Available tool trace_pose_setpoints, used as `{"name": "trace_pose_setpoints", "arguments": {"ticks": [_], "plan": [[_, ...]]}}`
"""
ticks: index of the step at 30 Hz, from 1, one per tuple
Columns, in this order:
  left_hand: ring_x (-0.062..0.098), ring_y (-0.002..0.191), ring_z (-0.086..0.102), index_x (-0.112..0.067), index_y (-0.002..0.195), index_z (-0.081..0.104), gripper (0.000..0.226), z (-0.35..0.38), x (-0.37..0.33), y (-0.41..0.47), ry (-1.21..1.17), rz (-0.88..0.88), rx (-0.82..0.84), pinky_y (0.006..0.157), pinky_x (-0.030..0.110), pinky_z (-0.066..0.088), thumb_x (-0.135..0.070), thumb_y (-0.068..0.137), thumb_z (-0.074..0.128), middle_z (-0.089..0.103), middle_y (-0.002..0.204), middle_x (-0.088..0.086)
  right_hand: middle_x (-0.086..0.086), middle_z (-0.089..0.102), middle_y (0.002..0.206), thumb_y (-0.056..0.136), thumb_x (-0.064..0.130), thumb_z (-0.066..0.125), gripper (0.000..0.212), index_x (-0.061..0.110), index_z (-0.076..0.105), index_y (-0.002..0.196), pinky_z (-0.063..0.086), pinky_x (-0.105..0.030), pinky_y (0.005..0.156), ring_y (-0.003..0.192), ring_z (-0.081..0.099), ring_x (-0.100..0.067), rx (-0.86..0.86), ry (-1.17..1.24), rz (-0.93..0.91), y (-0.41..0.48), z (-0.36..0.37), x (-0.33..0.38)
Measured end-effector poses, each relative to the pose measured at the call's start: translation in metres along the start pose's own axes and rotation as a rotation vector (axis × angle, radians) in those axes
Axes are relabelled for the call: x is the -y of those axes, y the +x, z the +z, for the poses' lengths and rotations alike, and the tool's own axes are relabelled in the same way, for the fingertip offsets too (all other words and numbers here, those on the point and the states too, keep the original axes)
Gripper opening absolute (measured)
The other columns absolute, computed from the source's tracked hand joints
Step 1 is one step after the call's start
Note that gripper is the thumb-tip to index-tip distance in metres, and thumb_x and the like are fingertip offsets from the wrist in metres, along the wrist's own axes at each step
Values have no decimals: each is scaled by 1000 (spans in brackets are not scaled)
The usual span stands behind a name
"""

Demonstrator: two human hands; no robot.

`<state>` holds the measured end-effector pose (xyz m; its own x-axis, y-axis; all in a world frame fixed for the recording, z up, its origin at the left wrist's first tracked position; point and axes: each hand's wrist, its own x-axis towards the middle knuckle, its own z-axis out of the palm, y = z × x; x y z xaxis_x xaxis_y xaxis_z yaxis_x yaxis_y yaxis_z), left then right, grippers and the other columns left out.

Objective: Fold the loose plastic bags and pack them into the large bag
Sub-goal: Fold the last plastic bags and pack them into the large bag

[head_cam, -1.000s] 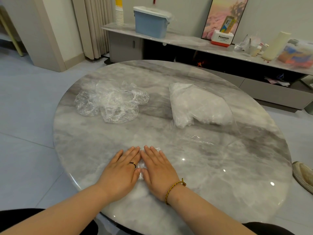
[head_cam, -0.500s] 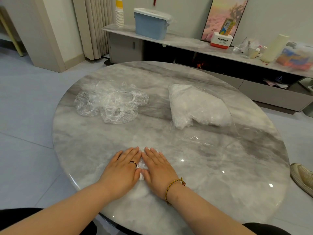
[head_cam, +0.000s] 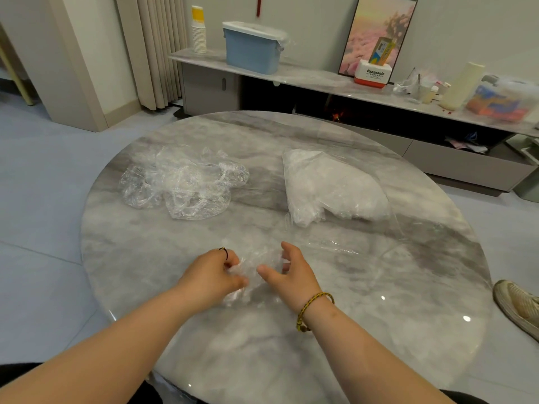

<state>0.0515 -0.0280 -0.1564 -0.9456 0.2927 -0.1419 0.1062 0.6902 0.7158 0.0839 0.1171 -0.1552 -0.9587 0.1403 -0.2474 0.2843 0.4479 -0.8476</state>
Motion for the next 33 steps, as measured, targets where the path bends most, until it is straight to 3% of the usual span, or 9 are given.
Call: {"name": "trace_pose_setpoints", "arguments": {"ticks": [3, 6, 10, 15, 19, 25, 29, 31, 33], "plan": [[4, 57, 44, -20, 64, 47, 30, -4, -15, 1, -181, 70, 7, 52, 9, 35, -8, 77, 71, 48, 63, -6, 7, 60, 76, 87, 9, 60, 10, 8, 61, 96, 41, -7, 58, 64, 56, 3, 142, 147, 4, 0, -13, 12], [6, 64, 52, -17, 75, 57, 17, -8, -32, 1, -344, 133, 59, 57, 8, 38, -8, 77, 71, 58, 72, -3, 15, 53, 43, 88, -1, 55, 27, 17, 57, 68, 35, -5, 43, 38, 46, 7, 160, 237, -46, -1, -34, 19], [5, 76, 49, -31, 81, 57, 12, -7, -46, 7, -527, 141, -39, 61, 0, 37, -27, 77, 67, 51, 88, -8, 9, 57, 47, 89, -1, 51, 26, 14, 59, 69, 43, -17, 43, 41, 49, -2, -2, 470, -31, 2, -73, 27], [10, 131, 32, -24, 118, 57, 27, 20, -53, 18, -239, 160, -62, 98, 12, 23, -22, 91, 53, 31, 139, -3, -2, 46, 61, 91, -1, 42, 26, 12, 48, 70, 33, -11, 32, 30, 40, -3, -361, 868, 33, 13, -116, 24], [14, 141, 17, -28, 136, 41, 46, 44, -64, 24, -123, 124, 53, 110, 20, 17, -31, 92, 51, 6, 154, 0, -6, 52, 64, 92, 3, 39, 20, 11, 53, 80, 43, -16, 39, 42, 53, -15, -415, 1032, 111, 31, -120, 11], [15, 142, 14, -16, 147, 15, 59, 60, -71, 44, -92, 38, 62, 114, 25, 16, -29, 96, 43, 0, 156, -1, -5, 42, 68, 95, 0, 40, 26, 16, 43, 75, 37, -12, 30, 43, 48, -13, -361, 686, 200, 68, -113, 15], [12, 138, 25, -13, 147, 15, 55, 61, -67, 51, -182, 40, 36, 113, 30, 24, -22, 98, 39, 8, 154, -6, -11, 49, 76, 92, 1, 44, 20, 10, 50, 76, 47, -24, 52, 67, 46, -24, -352, 261, 167, 102, -105, 16], [10, 137, 27, -15, 146, 17, 52, 59, -66, 51, -199, 59, 30, 112, 30, 25, -21, 98, 37, 11, 153, -9, -10, 48, 72, 90, -1, 41, 23, 7, 51, 70, 40, -18, 52, 68, 45, -24, -368, 114, 105, 113, -102, 21], [8, 136, 28, -17, 146, 18, 51, 59, -64, 51, -216, 74, 22, 112, 29, 25, -21, 98, 37, 13, 152, -11, -12, 52, 81, 90, -2, 39, 21, -3, 59, 87, 37, -12, 49, 76, 48, -25, -388, 37, 12, 123, -99, 29]]}}
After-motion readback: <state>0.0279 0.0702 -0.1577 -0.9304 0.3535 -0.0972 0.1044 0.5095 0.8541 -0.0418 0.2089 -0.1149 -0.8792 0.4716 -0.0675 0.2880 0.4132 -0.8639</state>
